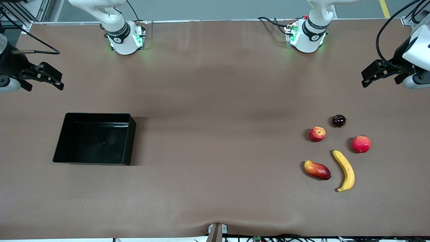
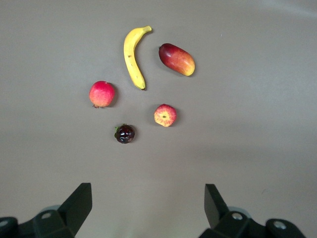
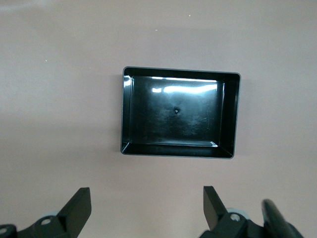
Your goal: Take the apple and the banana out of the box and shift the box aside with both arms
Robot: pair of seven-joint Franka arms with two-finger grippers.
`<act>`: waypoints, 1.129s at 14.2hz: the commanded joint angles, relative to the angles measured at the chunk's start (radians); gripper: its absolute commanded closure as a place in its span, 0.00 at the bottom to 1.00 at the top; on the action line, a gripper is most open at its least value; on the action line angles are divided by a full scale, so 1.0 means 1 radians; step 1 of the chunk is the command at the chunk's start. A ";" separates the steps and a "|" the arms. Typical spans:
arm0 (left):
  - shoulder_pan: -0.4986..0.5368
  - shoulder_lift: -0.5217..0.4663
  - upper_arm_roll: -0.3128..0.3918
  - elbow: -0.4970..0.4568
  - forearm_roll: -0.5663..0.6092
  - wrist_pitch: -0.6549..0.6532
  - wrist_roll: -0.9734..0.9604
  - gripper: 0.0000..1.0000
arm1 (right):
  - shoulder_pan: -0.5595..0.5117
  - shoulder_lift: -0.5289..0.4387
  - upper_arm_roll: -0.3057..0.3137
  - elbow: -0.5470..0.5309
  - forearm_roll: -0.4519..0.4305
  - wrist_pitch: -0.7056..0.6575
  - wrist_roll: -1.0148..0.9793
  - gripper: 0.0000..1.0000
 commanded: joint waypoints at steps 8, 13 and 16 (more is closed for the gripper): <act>0.005 0.007 0.000 0.023 -0.011 -0.010 0.013 0.00 | -0.011 -0.026 -0.009 -0.029 -0.005 0.015 -0.087 0.00; 0.001 0.020 0.000 0.020 -0.011 -0.010 0.013 0.00 | -0.018 -0.026 -0.009 -0.030 -0.003 0.014 -0.076 0.00; 0.001 0.020 -0.003 0.020 -0.011 -0.011 0.013 0.00 | -0.016 -0.026 -0.009 -0.030 0.003 0.012 -0.075 0.00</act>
